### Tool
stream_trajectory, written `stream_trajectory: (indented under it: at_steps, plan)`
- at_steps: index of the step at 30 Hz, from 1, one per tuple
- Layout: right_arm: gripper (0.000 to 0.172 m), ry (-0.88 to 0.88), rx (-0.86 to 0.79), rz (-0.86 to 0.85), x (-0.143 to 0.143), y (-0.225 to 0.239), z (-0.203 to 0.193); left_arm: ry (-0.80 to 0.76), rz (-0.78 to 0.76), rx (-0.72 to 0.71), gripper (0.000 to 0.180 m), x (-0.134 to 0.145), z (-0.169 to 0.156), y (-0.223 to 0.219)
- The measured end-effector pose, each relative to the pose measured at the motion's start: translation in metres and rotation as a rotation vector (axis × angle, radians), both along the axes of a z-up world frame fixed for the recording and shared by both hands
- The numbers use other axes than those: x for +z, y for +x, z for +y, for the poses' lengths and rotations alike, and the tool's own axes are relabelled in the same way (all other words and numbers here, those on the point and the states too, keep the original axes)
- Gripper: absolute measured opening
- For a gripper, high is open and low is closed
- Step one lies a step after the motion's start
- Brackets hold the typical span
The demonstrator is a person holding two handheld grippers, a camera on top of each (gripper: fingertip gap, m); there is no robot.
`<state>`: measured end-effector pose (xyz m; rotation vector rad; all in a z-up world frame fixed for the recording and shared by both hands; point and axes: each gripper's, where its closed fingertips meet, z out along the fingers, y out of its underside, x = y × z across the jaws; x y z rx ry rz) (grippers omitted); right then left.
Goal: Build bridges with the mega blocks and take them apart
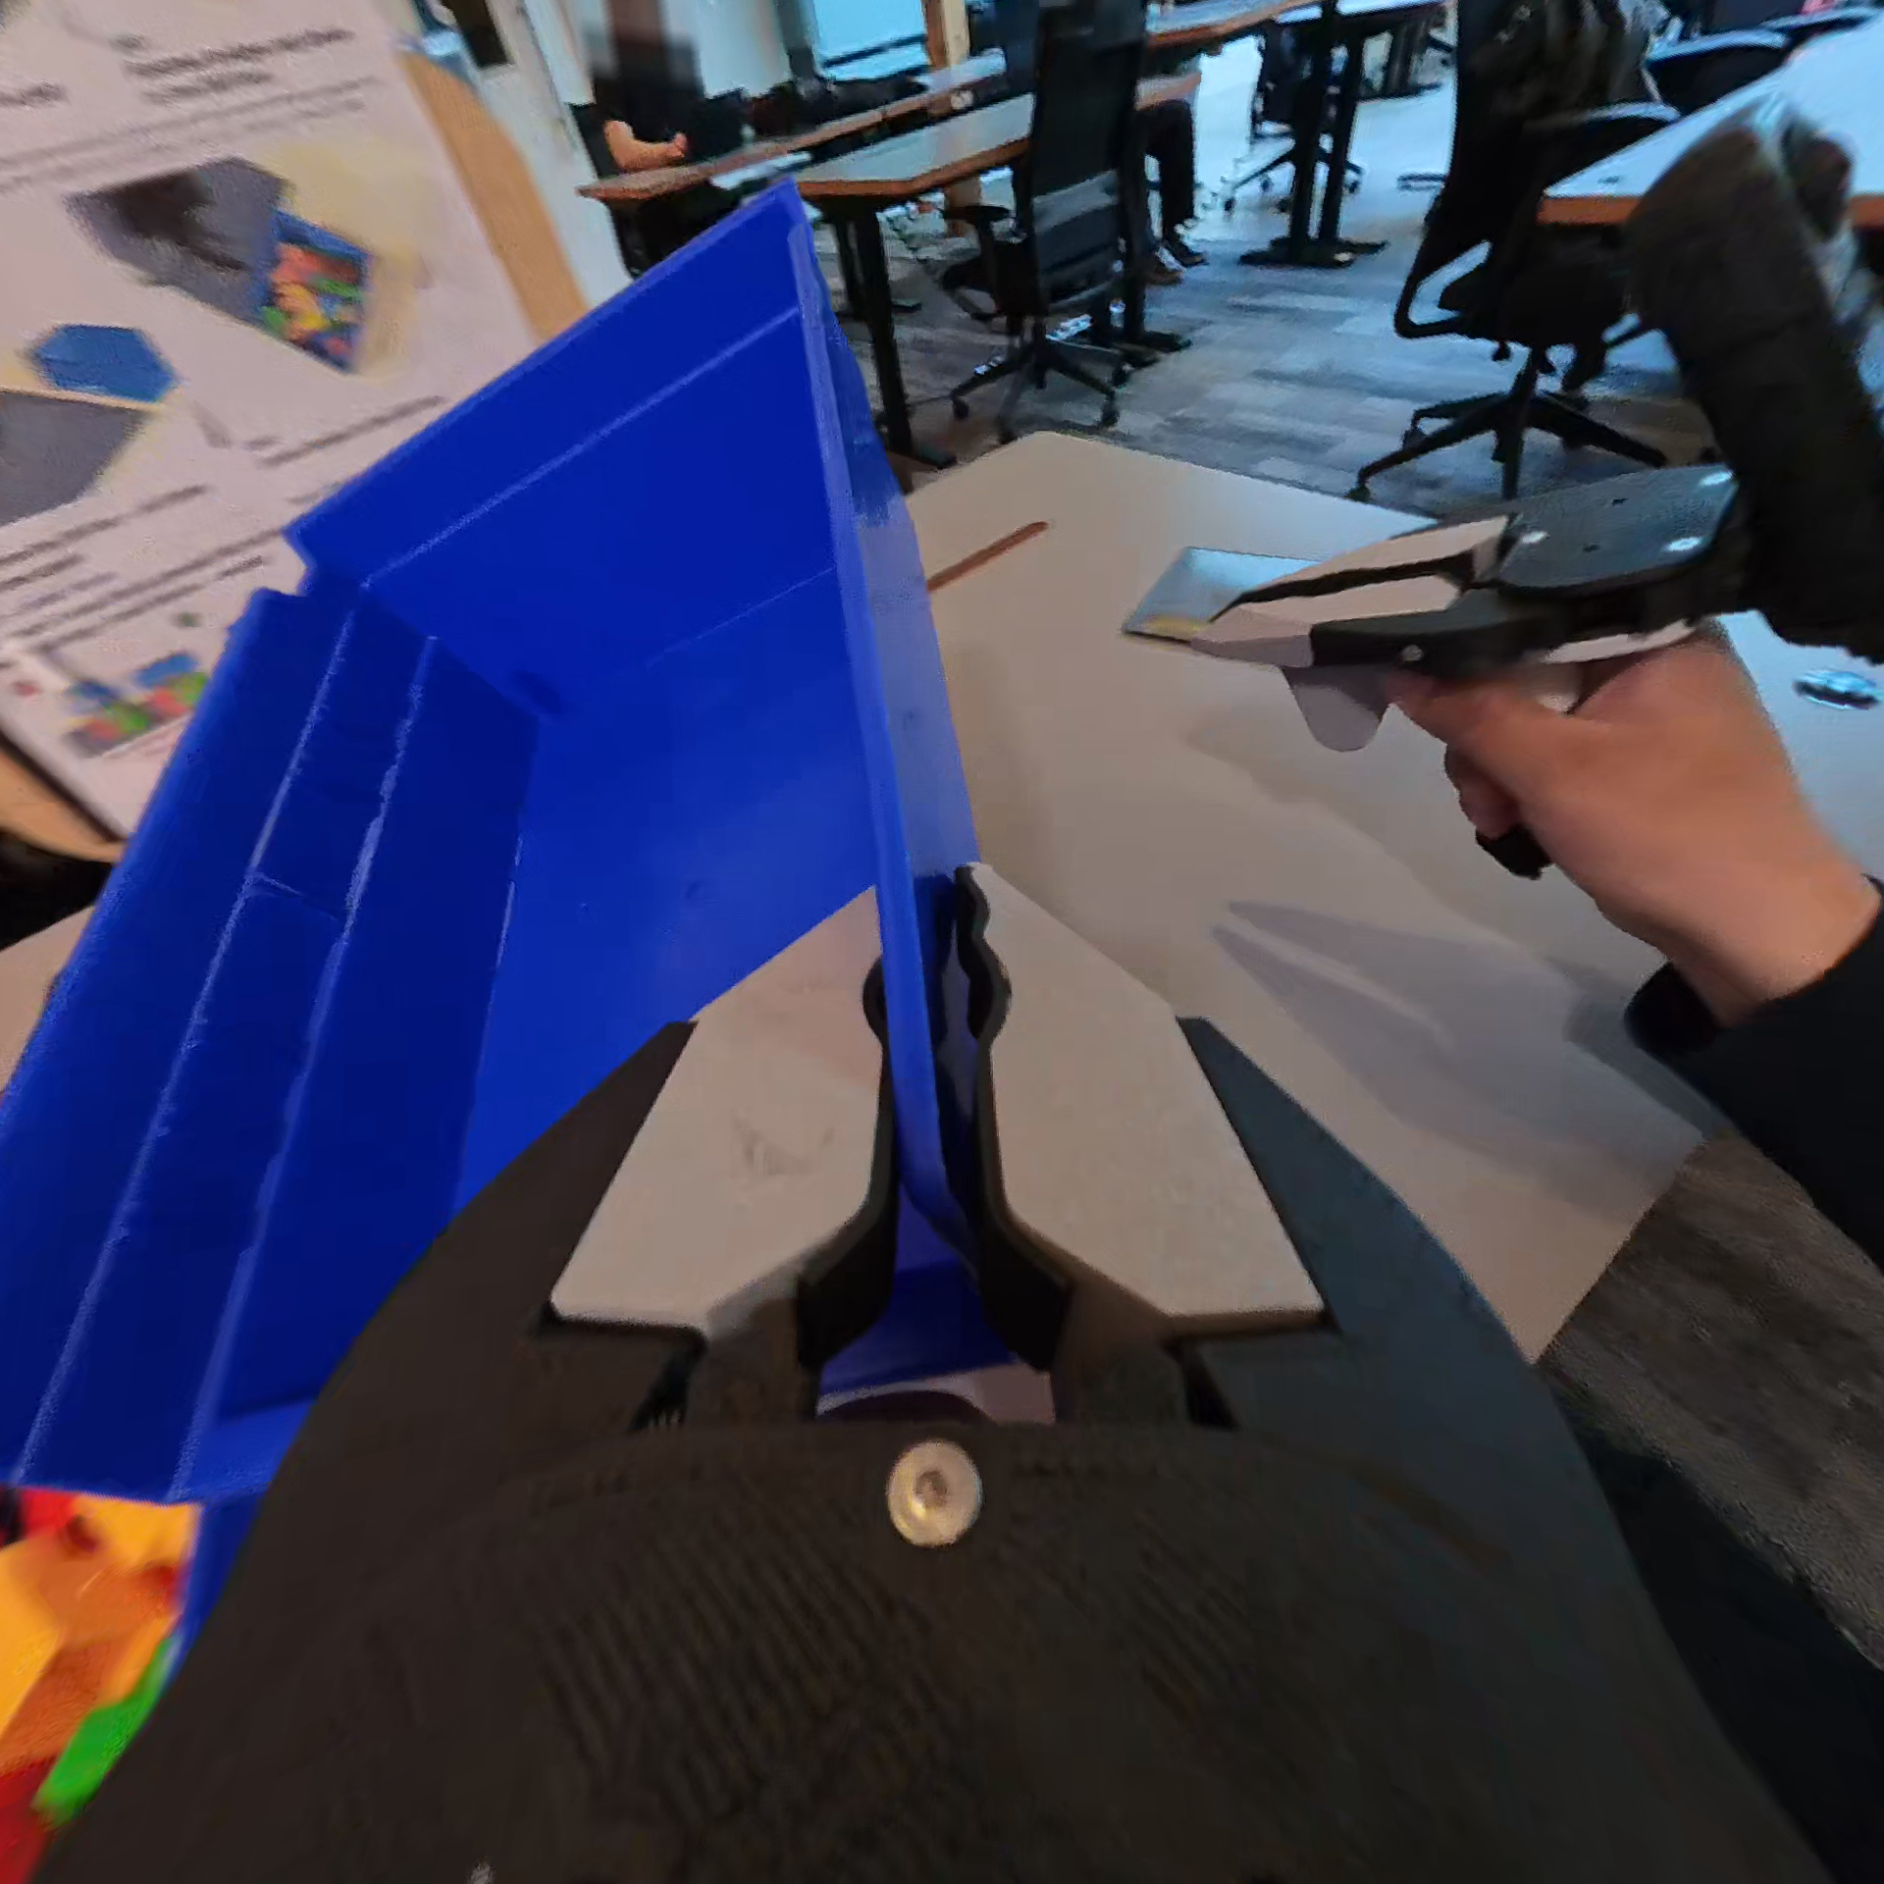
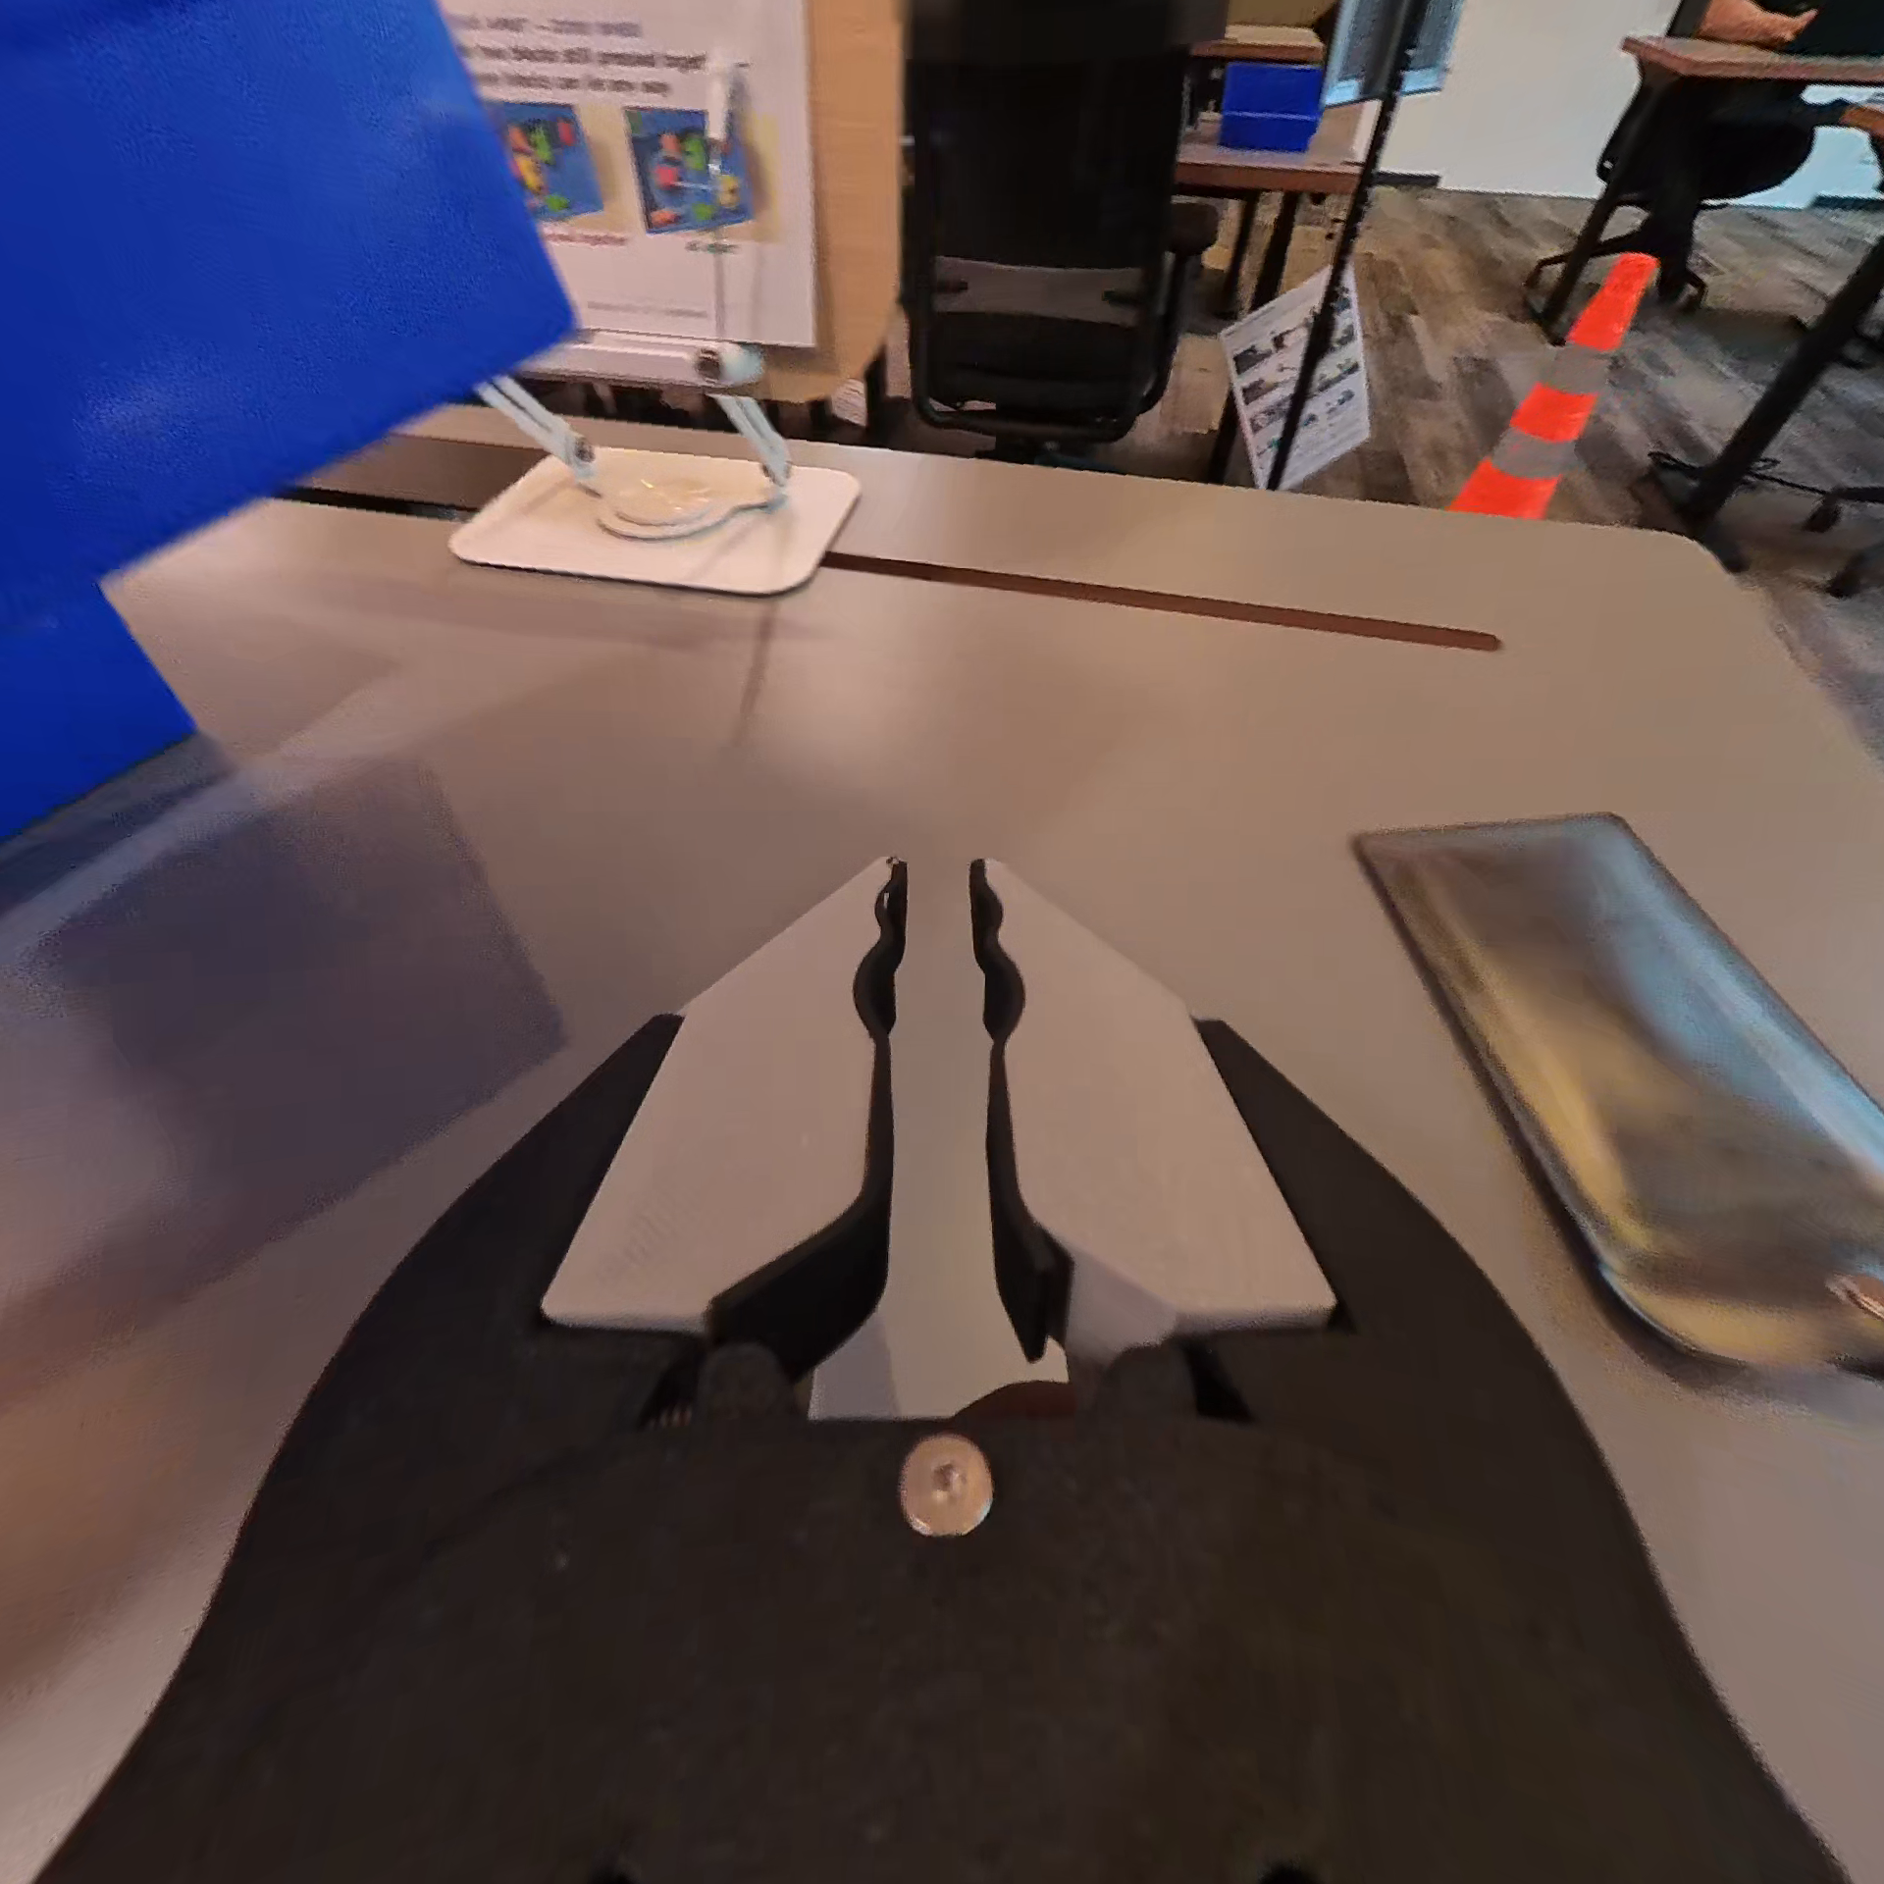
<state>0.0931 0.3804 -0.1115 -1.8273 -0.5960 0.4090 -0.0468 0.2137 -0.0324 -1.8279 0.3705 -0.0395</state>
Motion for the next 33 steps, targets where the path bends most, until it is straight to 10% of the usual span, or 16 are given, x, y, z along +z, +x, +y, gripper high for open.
stream_trajectory:
  at_steps: [9, 22, 29, 33]
  plan:
    - [0.009, -0.079, -0.063, -0.054, -0.029, 0.071, -0.009, -0.161, -0.081, -0.068, 0.004, -0.082, 0.059, 0.099]
    - [0.009, -0.103, -0.043, -0.123, -0.033, 0.068, -0.019, -0.037, 0.211, 0.095, 0.012, -0.143, 0.101, 0.156]
    - [0.016, -0.099, 0.026, -0.097, -0.01, 0.052, -0.041, -0.122, 0.127, -0.051, 0.069, -0.12, 0.039, 0.122]
    - [0.021, -0.093, 0.249, -0.056, 0.012, -0.009, -0.093, -0.168, 0.062, -0.071, 0.061, -0.109, -0.034, 0.033]
